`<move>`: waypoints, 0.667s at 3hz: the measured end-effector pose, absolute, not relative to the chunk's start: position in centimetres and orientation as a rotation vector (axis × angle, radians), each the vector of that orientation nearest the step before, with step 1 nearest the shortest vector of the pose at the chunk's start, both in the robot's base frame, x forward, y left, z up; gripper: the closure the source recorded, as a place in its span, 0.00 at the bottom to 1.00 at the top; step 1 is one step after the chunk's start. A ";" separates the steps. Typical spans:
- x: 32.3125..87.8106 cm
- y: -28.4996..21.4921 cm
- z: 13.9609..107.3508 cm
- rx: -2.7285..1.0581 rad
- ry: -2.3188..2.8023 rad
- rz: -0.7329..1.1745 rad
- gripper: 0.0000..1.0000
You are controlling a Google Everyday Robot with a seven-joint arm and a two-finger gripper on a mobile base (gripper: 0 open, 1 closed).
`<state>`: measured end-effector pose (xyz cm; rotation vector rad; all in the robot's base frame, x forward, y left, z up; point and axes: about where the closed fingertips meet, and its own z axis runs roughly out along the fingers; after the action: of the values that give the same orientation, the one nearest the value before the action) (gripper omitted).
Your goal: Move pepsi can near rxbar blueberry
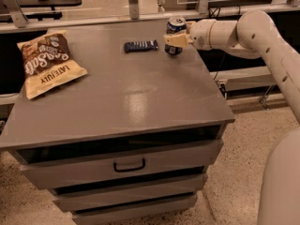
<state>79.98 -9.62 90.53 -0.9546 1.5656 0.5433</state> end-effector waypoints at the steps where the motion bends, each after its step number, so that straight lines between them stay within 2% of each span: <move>1: 81.3 -8.4 90.2 -0.955 1.563 0.583 0.84; 2: 82.0 -7.7 89.7 -0.953 1.571 0.610 0.61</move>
Offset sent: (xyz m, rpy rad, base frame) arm 0.0304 0.0187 -0.0109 0.0457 0.0571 0.0376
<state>82.02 -7.74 89.70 -0.9525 1.5710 0.6104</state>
